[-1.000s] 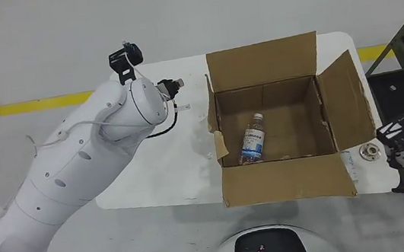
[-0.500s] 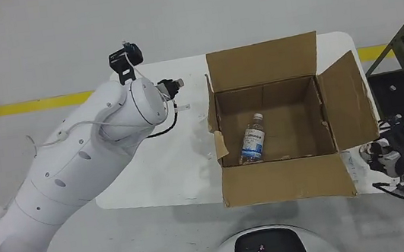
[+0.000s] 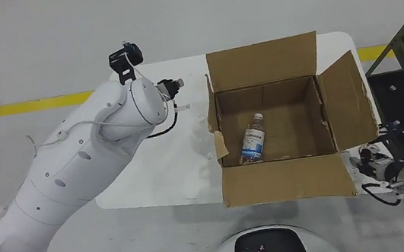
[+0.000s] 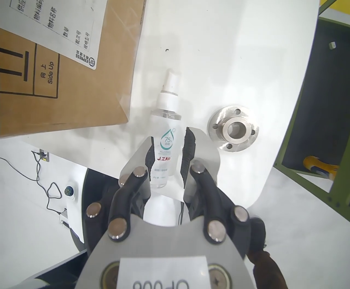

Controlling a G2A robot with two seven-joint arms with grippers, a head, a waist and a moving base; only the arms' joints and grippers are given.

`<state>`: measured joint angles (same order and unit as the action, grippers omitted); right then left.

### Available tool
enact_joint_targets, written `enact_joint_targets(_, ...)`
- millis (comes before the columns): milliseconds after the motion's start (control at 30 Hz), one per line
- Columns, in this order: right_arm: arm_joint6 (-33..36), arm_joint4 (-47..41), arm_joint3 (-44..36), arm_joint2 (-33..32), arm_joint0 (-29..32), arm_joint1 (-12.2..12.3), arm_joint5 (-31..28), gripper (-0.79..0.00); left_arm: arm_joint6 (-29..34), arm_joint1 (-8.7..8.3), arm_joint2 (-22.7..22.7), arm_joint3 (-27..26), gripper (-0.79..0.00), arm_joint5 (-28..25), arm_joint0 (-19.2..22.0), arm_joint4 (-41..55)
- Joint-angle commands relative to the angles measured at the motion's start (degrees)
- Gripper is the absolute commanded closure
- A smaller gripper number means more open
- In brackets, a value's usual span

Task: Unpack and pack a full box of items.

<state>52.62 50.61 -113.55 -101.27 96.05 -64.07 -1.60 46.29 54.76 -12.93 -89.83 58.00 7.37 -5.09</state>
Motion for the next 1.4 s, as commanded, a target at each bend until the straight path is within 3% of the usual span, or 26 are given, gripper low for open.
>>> enact_joint_targets(0,0.01,0.59,-0.04,0.61,-0.17,0.0,0.77,-0.379,0.0,0.0,0.0,0.0,-0.785,0.0,0.0,0.0)
enact_joint_targets(1067,0.84,5.36,4.69,6.92,-3.64,0.19,2.95,-0.372,0.0,0.0,0.0,0.0,-0.785,0.0,0.0,0.0)
enact_joint_targets(1133,1.04,5.53,4.83,6.96,-3.72,0.22,2.98,-0.342,0.0,0.0,0.0,0.0,-0.785,0.0,0.0,0.0)
enact_joint_targets(1200,1.32,5.77,4.94,6.99,-3.82,0.26,3.01,-0.256,0.0,0.0,0.0,0.0,-0.785,0.0,0.0,0.0)
enact_joint_targets(1233,1.34,5.85,5.04,6.93,-3.84,0.28,3.07,-0.179,0.0,0.0,0.0,0.0,-0.785,0.0,0.0,0.0)
enact_joint_targets(1267,1.36,5.79,5.13,6.78,-3.87,0.29,3.27,0.0,0.0,0.0,0.0,0.0,-0.785,0.0,0.0,0.0)
enact_joint_targets(1367,0.92,2.98,4.77,5.44,-3.94,0.28,3.73,0.0,0.0,0.0,0.0,0.0,-0.785,0.0,0.0,0.0)
